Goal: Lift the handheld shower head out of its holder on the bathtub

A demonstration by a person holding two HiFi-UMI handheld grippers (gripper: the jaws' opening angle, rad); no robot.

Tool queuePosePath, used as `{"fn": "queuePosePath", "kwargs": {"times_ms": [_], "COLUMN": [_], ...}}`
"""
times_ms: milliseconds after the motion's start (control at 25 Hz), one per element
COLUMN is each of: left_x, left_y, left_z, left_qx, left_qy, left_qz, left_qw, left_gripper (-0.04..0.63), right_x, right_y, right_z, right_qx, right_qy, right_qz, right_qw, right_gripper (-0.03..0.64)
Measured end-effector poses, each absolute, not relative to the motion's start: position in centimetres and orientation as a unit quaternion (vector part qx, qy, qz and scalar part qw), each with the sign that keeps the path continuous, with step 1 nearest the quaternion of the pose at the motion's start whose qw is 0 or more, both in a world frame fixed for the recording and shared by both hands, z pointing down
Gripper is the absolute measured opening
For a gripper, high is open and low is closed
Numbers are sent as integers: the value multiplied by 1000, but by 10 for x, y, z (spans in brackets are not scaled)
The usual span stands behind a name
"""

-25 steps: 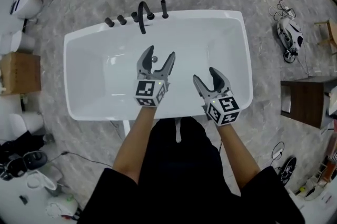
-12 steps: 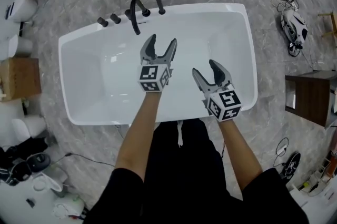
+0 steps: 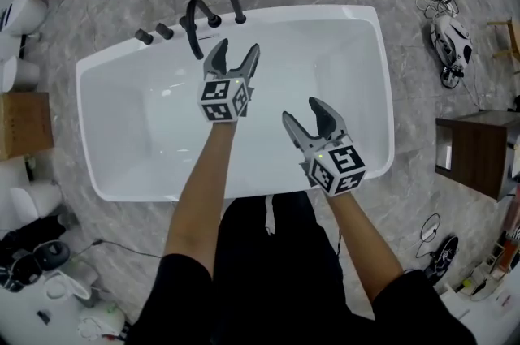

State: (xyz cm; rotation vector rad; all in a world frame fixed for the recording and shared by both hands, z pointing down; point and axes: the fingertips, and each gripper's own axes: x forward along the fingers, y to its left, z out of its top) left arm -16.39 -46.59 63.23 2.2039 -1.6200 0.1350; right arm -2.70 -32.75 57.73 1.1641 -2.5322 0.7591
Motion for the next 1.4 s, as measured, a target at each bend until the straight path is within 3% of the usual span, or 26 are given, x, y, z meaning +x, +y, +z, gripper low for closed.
{"fn": "queuePosePath", "kwargs": {"times_ms": [520,1400], "left_x": [-193,-200], "left_y": [-529,-589], "left_z": [674,741], "left_qx": [748,754], "left_qy": [-608,-603], "left_qz": [-4,64], "left_qw": [267,251], "left_gripper": [301,301], "right_x": [-39,-27], "right_y": [-340,-348], "right_z": [615,657], "right_qx": [385,390], "right_qy": [-872,-863], "right_qz": [270,280], "right_qw": [137,159], "right_gripper": [250,250]}}
